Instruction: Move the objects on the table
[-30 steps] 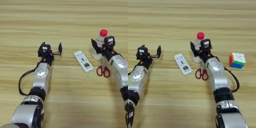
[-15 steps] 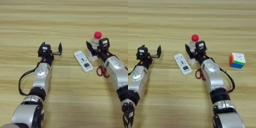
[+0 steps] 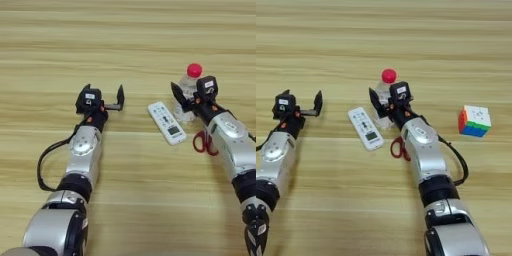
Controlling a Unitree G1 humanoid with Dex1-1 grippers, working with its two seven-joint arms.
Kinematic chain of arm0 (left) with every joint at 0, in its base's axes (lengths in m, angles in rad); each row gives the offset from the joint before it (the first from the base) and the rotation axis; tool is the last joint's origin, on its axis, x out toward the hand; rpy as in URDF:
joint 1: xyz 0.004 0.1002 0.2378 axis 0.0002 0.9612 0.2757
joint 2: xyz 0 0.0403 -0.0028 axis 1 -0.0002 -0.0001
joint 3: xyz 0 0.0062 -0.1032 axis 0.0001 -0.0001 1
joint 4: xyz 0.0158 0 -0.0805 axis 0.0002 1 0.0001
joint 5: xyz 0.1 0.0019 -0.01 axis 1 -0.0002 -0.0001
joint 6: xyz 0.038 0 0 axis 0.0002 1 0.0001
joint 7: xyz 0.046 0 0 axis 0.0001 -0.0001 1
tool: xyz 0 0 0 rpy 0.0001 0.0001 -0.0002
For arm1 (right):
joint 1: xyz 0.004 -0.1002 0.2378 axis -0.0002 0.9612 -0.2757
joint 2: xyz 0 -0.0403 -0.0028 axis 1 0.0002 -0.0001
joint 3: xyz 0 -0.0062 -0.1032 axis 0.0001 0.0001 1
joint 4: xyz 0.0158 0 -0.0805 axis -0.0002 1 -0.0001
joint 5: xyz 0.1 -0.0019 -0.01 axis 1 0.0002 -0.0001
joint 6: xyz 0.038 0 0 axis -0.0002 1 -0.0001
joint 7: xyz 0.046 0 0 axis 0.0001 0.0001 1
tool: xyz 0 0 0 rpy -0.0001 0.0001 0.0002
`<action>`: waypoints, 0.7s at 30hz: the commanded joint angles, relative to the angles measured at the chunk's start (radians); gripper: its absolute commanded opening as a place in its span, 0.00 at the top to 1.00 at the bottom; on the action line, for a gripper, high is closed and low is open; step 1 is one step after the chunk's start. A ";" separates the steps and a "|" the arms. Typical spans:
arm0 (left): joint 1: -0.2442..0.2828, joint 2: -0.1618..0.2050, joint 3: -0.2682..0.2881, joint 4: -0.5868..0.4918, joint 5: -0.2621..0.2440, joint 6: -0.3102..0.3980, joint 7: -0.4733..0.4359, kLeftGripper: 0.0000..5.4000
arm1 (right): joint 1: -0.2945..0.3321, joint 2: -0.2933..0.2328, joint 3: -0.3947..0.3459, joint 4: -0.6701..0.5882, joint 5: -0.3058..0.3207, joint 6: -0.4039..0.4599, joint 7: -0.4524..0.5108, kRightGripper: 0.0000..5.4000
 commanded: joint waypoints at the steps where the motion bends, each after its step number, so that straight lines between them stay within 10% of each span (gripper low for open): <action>1: -0.010 -0.002 -0.003 0.004 0.008 -0.001 0.006 0.00 | -0.012 0.001 0.006 0.024 -0.015 0.007 0.003 0.25; 21: -0.009 -0.002 -0.004 0.003 0.008 -0.003 0.006 0.00 | 0.026 -0.006 0.006 -0.029 -0.020 0.005 0.005 0.01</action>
